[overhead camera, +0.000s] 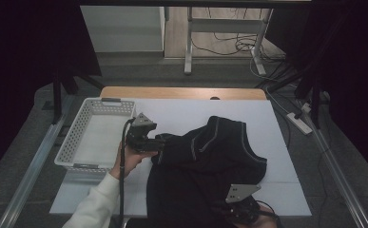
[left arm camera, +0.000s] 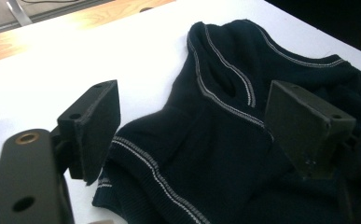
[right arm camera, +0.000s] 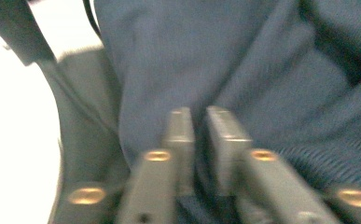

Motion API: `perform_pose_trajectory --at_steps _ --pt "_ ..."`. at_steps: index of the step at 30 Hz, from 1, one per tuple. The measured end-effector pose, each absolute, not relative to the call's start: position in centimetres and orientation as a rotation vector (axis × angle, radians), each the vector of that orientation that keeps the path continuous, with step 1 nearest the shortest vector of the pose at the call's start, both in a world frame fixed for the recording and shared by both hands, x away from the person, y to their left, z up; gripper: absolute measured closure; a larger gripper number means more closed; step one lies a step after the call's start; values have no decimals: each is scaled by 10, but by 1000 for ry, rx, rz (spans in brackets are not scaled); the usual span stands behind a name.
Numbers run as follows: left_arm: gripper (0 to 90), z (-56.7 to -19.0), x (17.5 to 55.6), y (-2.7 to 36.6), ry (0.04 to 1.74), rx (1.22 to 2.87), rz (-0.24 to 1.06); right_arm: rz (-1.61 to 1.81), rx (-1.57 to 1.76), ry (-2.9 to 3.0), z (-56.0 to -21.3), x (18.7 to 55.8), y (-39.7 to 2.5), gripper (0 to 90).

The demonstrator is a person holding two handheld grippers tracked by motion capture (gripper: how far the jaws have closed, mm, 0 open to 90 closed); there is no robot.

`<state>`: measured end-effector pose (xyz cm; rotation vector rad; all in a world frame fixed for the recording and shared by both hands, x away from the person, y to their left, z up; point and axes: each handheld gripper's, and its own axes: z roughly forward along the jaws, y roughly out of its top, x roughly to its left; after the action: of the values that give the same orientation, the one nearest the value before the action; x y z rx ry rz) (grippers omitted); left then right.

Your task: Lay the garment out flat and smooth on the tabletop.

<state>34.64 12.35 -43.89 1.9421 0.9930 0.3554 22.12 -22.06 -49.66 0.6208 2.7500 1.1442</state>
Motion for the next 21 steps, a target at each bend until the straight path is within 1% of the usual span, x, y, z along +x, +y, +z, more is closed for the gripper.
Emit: perform_pose_trajectory --at_steps 1,2,5,13,21 --pt "198 -440 347 122 991 1947 355 1167 634 2711 -493 222 -221 569" --pt "198 -441 347 121 993 1951 352 1187 648 2680 -490 224 -223 538" --pt "203 -443 349 117 987 1968 350 1225 706 2611 -485 235 -227 479" --pt "225 -453 357 108 978 2037 331 1236 781 2522 -481 274 -231 448" --pt "229 -473 374 93 993 2144 348 1212 853 2453 -481 311 -235 437"
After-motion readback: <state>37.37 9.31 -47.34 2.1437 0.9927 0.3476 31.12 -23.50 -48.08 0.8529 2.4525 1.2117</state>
